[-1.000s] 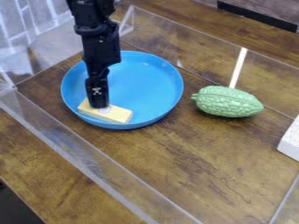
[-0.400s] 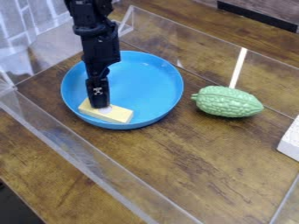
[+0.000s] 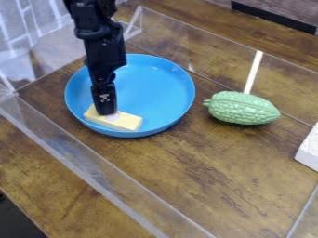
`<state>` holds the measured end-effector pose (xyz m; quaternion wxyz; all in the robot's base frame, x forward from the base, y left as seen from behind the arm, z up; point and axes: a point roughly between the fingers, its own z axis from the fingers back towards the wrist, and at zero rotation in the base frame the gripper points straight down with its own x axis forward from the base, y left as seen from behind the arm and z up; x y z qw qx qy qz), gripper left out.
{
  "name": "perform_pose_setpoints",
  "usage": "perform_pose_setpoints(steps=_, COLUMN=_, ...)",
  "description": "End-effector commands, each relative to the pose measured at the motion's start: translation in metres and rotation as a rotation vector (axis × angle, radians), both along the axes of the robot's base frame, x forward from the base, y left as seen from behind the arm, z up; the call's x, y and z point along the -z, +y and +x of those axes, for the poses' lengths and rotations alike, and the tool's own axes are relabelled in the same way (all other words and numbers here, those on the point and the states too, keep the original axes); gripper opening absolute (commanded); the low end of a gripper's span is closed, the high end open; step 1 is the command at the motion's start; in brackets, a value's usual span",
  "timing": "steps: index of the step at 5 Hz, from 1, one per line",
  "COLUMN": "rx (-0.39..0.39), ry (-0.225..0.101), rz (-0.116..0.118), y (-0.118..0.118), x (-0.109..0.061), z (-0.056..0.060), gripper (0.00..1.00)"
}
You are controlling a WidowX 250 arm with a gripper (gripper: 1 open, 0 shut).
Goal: Remove the yellow block from inside the blue tray and put it on the table
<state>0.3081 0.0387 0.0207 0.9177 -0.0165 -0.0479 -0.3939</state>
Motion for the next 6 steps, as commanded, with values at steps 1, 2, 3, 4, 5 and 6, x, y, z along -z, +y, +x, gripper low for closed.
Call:
perform_pose_setpoints(steps=1, rx=-0.045, ry=0.027, rz=-0.008, y=-0.006, x=0.013, z=0.000, gripper=1.00)
perform_pose_setpoints(steps=2, rx=-0.110, ry=0.021, rz=-0.015, y=0.000, x=0.015, z=0.008, gripper=1.00)
perform_pose_setpoints(steps=3, rx=-0.085, ry=0.012, rz=-0.018, y=0.005, x=0.017, z=0.020, gripper=1.00)
perform_pose_setpoints(steps=4, rx=-0.084, ry=0.010, rz=-0.025, y=0.002, x=0.013, z=0.017, gripper=1.00)
perform_pose_setpoints(steps=5, rx=-0.083, ry=0.015, rz=-0.032, y=-0.001, x=0.012, z=0.010, gripper=1.00)
perform_pose_setpoints(steps=6, rx=-0.065, ry=0.020, rz=-0.039, y=-0.004, x=0.011, z=0.001, gripper=1.00)
